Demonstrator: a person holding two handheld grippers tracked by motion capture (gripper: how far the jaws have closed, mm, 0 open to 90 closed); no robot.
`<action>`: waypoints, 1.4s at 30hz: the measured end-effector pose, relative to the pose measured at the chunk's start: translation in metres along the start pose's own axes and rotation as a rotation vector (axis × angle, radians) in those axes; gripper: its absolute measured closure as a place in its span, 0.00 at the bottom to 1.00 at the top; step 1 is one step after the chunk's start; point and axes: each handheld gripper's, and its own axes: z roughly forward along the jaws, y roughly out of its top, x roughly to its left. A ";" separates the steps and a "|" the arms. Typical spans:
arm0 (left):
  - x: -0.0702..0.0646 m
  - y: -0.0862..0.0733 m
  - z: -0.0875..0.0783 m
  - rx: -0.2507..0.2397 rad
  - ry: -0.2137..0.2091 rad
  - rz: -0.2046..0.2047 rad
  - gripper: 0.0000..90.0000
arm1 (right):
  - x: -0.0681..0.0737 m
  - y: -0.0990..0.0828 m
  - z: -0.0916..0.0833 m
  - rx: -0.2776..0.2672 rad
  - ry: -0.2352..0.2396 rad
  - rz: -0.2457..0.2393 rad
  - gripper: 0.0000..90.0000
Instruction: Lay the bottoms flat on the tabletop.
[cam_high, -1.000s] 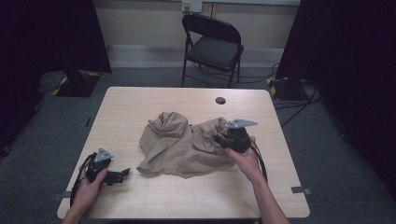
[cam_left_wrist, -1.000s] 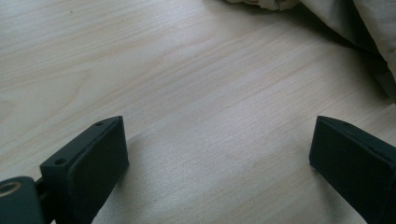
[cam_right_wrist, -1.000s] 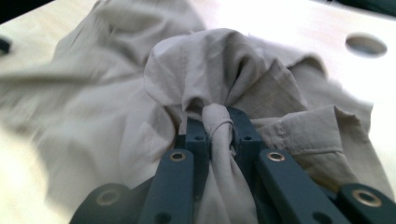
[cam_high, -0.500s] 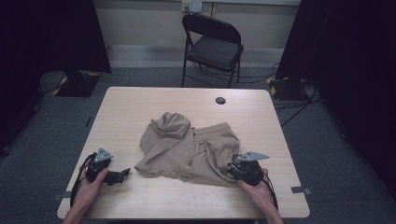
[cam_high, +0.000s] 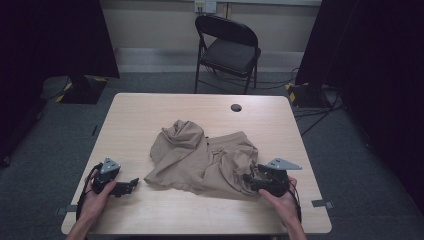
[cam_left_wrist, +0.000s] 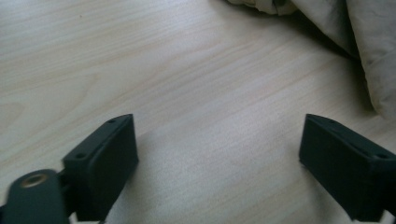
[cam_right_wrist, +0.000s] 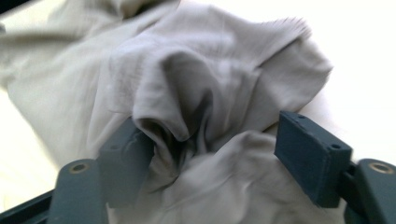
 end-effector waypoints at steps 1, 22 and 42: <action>0.000 0.002 0.001 0.011 -0.003 -0.004 0.19 | -0.002 0.002 -0.002 -0.016 -0.004 0.003 0.28; -0.012 0.122 0.045 -0.114 -0.207 -0.038 0.20 | 0.010 -0.003 0.061 0.133 0.045 -0.080 0.41; -0.047 0.150 0.114 -0.046 -0.261 -0.056 0.68 | 0.015 -0.005 0.061 0.125 0.030 -0.096 0.37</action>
